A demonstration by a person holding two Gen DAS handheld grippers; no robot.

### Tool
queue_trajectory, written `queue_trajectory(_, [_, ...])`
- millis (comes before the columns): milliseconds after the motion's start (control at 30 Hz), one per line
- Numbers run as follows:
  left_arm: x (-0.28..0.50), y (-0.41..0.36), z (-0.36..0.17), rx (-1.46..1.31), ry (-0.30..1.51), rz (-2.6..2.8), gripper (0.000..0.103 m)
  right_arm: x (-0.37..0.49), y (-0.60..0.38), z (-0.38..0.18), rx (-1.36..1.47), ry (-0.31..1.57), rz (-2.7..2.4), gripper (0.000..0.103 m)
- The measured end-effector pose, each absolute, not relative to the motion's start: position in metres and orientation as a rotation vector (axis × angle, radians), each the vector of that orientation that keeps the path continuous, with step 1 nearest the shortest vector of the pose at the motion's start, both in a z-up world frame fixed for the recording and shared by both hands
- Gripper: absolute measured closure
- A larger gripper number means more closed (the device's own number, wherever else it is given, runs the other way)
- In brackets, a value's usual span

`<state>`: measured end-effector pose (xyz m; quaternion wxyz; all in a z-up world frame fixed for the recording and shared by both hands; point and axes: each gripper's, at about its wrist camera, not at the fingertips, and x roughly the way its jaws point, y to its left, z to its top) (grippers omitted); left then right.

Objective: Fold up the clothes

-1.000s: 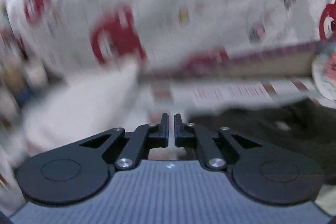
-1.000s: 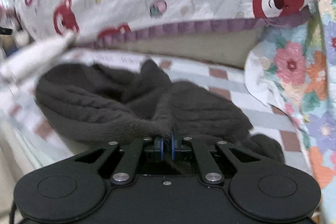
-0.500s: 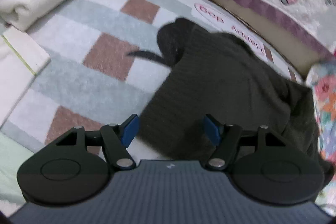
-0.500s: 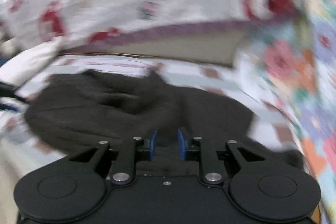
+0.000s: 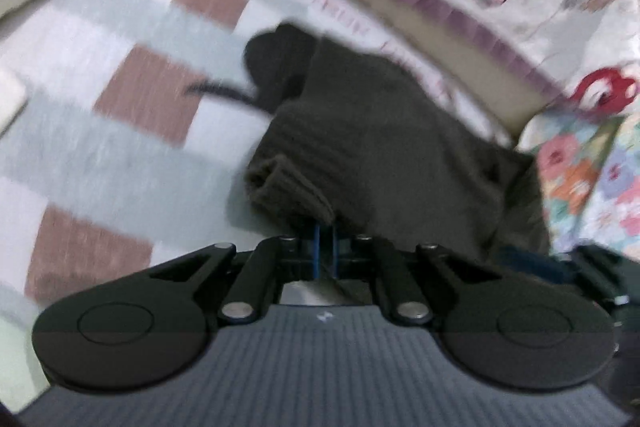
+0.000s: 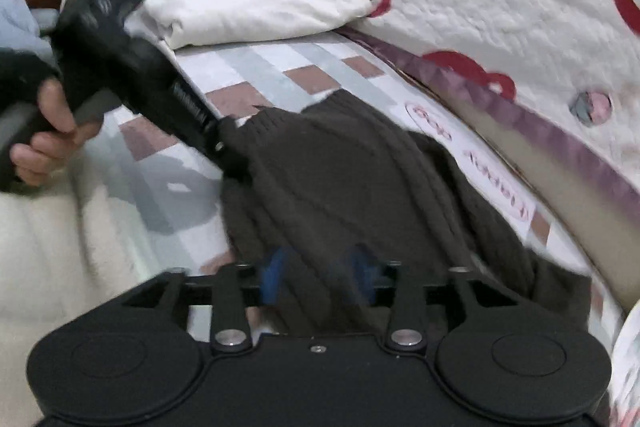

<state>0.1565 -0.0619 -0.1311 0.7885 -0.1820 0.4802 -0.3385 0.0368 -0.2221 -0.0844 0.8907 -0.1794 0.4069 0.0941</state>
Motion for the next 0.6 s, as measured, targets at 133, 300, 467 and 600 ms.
queue_trajectory(133, [0.163,-0.061,-0.124,-0.454,0.988,-0.78,0.099,0.064,-0.211,-0.092,-0.269,0.865,0.245,0.047])
queue_trajectory(300, [0.17,-0.058,-0.132,-0.571,0.998,-0.812,0.099,0.075,-0.19,-0.106,-0.321,0.862,0.21,0.041])
queue_trajectory(467, [0.175,-0.046,-0.122,-0.709,0.942,-0.915,0.099,0.068,-0.152,-0.141,-0.704,0.863,0.183,0.066])
queue_trajectory(600, [0.178,-0.036,-0.125,-0.728,0.952,-0.859,0.098,0.072,-0.162,-0.126,-0.61,0.835,0.127,0.091])
